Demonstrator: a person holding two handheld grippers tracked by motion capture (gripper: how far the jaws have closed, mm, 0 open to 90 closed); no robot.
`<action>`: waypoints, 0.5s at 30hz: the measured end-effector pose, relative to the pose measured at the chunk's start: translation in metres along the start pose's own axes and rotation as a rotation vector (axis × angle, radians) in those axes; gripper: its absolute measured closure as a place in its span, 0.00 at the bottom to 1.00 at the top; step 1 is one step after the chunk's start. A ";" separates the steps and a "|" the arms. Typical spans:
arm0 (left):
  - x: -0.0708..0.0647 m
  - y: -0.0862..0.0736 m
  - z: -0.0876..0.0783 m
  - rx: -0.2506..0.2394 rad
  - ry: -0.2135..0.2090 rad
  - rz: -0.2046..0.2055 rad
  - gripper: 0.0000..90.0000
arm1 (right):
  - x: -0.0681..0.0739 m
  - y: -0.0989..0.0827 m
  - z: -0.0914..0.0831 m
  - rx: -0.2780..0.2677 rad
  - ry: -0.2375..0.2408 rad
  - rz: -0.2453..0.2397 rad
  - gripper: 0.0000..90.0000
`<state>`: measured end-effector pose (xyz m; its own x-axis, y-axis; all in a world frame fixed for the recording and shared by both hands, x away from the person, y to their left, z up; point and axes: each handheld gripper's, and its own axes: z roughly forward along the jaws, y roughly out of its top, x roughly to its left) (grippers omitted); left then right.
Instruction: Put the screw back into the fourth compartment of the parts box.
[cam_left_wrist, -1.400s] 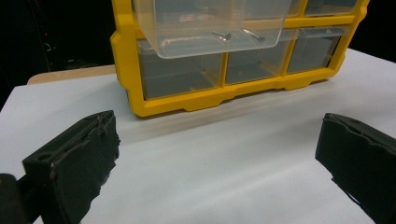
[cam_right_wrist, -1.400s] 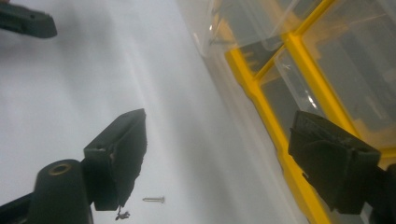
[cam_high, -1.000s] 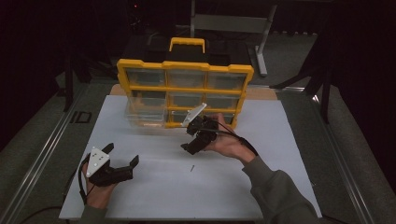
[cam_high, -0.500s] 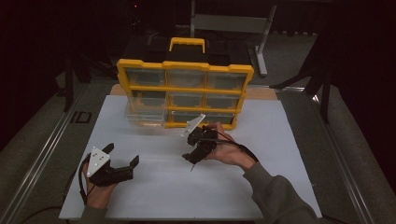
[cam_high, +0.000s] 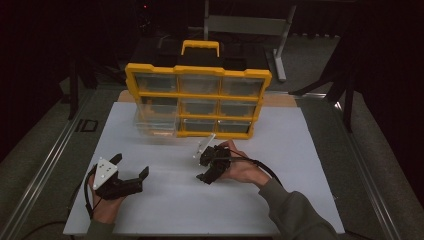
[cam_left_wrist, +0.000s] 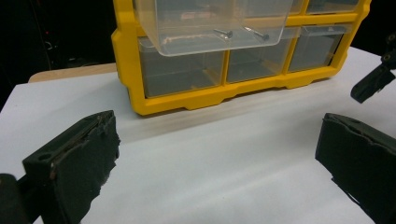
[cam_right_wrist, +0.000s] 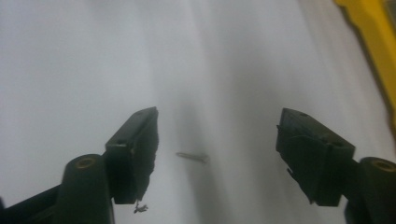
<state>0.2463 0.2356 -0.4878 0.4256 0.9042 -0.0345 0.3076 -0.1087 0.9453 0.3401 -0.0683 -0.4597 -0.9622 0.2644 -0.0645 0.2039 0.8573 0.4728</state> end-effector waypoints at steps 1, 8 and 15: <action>0.000 0.000 0.000 0.000 0.000 0.000 0.00 | 0.001 0.000 0.001 0.003 0.005 -0.004 0.37; 0.000 0.000 0.000 0.000 0.000 -0.001 0.00 | 0.006 -0.001 0.014 0.049 0.035 -0.058 0.48; 0.000 0.000 0.000 0.000 -0.001 0.000 0.00 | 0.005 -0.003 0.024 0.075 0.064 -0.066 0.59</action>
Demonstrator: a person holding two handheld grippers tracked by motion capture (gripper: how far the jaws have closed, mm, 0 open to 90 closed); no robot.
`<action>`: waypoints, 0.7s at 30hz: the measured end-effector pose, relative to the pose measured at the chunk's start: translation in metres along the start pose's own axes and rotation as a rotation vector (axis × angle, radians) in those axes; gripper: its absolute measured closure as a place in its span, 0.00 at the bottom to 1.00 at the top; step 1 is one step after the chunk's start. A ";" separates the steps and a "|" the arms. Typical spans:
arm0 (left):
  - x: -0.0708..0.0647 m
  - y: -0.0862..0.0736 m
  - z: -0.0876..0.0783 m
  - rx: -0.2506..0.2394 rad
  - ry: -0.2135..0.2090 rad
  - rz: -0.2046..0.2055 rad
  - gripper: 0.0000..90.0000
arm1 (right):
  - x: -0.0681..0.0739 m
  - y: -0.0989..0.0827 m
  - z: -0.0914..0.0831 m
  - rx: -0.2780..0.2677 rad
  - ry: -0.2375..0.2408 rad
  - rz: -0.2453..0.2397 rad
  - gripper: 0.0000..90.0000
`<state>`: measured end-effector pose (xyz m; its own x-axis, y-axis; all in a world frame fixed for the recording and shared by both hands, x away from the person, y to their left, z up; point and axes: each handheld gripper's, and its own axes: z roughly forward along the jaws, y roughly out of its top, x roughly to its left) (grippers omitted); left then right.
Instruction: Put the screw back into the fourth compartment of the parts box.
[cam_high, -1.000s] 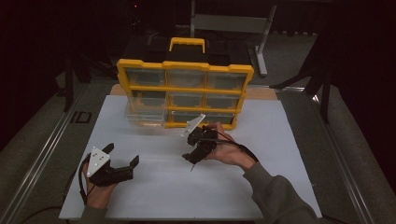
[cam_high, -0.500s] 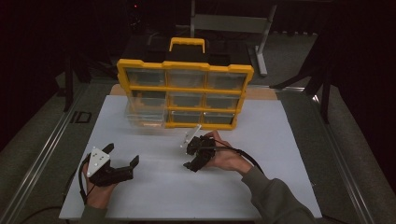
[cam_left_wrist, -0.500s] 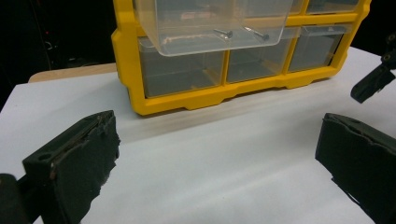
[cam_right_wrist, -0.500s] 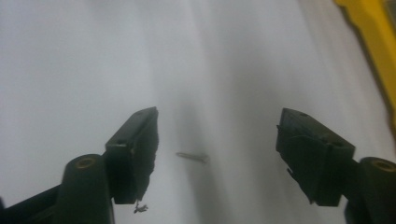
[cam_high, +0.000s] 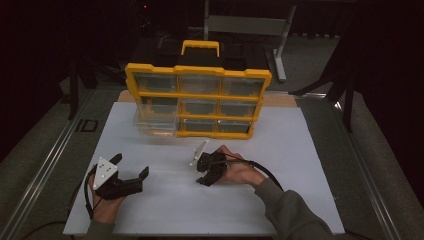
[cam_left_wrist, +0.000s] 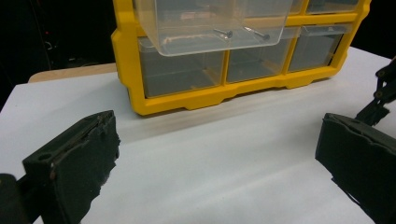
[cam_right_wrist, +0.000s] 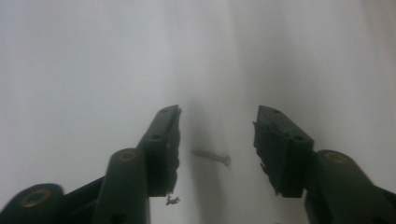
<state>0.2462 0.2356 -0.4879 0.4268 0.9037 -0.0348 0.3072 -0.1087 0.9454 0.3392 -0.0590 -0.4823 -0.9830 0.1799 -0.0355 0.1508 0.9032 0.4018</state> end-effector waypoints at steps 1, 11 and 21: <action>0.000 0.000 0.000 -0.001 0.000 0.001 0.00 | 0.000 -0.002 0.005 0.027 0.008 -0.015 0.64; -0.001 0.000 0.001 0.006 0.002 0.003 0.00 | -0.001 -0.003 0.015 0.061 0.020 -0.062 0.75; 0.000 0.000 0.000 0.006 0.001 0.002 0.00 | -0.006 -0.004 0.019 0.085 0.049 -0.046 0.83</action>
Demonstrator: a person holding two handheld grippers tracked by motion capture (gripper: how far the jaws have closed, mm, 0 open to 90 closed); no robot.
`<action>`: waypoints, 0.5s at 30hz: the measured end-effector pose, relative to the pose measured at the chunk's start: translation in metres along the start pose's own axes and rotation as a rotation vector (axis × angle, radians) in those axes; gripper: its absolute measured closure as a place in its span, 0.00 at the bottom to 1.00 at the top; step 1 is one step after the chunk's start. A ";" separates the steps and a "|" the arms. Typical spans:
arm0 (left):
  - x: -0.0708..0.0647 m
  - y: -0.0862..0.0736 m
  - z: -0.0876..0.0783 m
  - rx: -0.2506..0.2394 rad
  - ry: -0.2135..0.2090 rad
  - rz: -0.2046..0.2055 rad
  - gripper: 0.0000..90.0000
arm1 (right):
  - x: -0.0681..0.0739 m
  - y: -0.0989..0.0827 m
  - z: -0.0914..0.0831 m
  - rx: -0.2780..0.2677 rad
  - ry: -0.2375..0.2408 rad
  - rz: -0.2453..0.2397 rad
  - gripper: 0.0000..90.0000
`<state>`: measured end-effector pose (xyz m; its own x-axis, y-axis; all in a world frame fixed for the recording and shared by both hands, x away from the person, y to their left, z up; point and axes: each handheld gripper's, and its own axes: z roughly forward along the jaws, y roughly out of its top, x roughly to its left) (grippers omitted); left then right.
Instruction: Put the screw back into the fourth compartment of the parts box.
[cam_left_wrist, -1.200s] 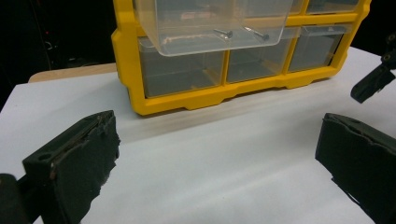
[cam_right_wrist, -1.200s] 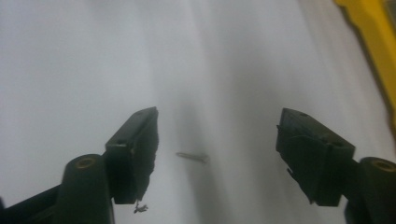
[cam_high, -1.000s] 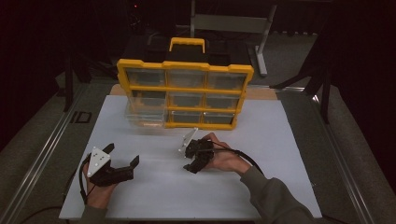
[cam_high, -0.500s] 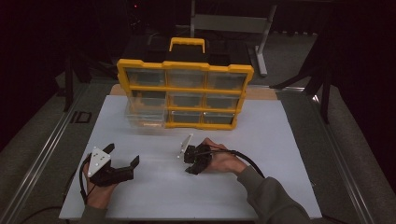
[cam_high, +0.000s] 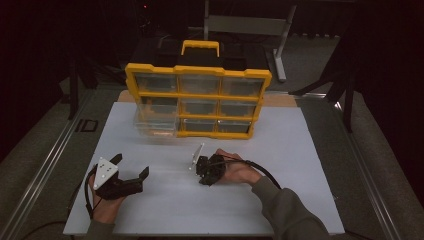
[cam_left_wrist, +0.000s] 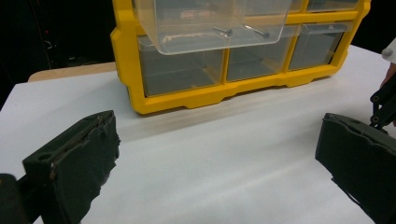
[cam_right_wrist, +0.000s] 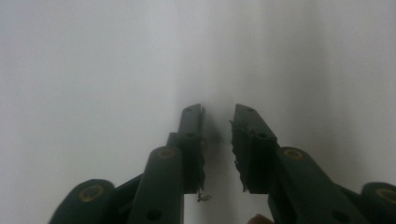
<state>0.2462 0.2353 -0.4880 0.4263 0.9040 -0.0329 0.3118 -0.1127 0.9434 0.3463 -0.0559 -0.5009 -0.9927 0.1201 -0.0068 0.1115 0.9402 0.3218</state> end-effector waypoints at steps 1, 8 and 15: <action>0.000 0.000 0.000 0.000 0.000 0.001 0.00 | 0.000 0.000 0.000 -0.002 0.002 0.006 0.83; 0.000 0.000 0.000 0.003 0.001 0.002 0.00 | 0.003 -0.002 -0.002 0.029 -0.010 0.063 0.80; 0.000 0.000 0.000 0.002 -0.001 0.001 0.00 | 0.004 -0.008 -0.004 0.038 -0.018 0.096 0.88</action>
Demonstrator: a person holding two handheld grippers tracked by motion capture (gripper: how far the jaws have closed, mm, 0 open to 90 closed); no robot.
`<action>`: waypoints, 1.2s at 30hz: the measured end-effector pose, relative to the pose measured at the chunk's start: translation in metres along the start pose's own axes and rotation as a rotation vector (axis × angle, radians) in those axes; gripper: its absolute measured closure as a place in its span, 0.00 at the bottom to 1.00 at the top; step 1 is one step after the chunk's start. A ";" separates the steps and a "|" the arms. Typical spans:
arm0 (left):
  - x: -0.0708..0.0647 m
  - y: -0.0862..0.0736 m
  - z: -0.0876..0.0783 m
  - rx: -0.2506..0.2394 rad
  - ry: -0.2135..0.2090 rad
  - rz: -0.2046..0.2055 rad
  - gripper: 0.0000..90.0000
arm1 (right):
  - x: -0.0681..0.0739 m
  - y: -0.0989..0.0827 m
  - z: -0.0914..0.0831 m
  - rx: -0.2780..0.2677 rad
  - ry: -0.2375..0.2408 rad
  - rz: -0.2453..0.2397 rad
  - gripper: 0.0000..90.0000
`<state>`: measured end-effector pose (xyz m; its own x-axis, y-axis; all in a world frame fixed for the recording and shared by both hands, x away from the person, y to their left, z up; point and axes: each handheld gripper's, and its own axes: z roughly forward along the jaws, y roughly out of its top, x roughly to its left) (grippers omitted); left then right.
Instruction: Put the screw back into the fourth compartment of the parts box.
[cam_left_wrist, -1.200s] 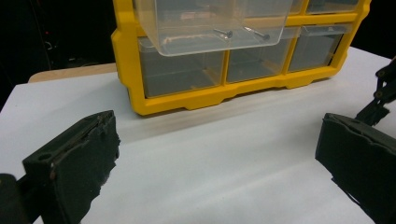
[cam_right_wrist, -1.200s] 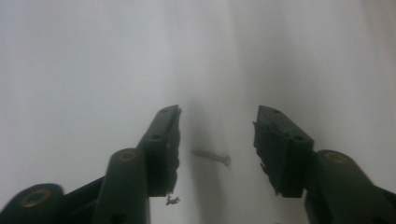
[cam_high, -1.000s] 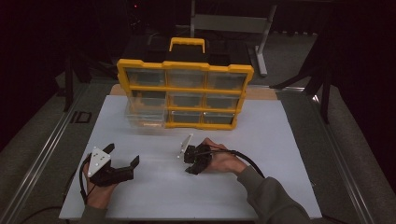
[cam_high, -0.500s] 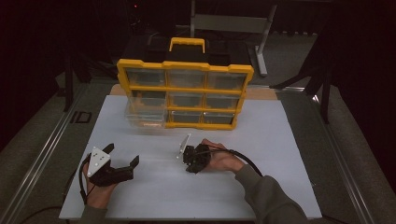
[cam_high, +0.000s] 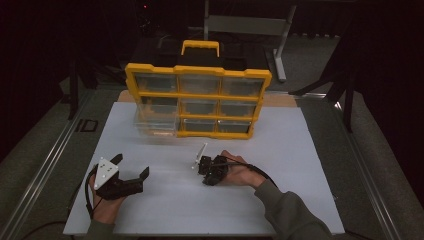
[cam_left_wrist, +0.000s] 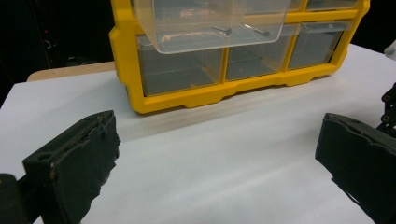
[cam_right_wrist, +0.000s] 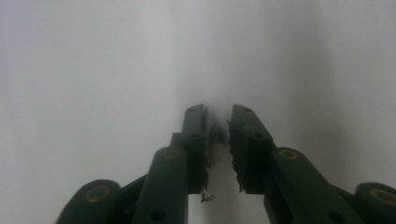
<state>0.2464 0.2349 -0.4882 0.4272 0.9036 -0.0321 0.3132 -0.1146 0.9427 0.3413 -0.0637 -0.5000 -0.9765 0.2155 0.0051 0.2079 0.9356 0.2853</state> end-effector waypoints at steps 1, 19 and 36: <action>0.000 0.000 0.000 0.000 0.000 0.000 0.00 | 0.000 0.000 0.000 0.000 0.000 0.000 0.88; -0.001 0.000 0.000 0.000 -0.001 0.001 0.00 | 0.003 0.000 -0.001 0.051 -0.012 0.041 0.97; -0.001 0.000 0.001 0.004 -0.002 0.003 0.00 | 0.003 0.002 -0.001 0.068 -0.017 0.038 0.98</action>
<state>0.2467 0.2342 -0.4889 0.4298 0.9025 -0.0295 0.3150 -0.1192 0.9416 0.3389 -0.0611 -0.4981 -0.9669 0.2553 -0.0016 0.2488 0.9435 0.2191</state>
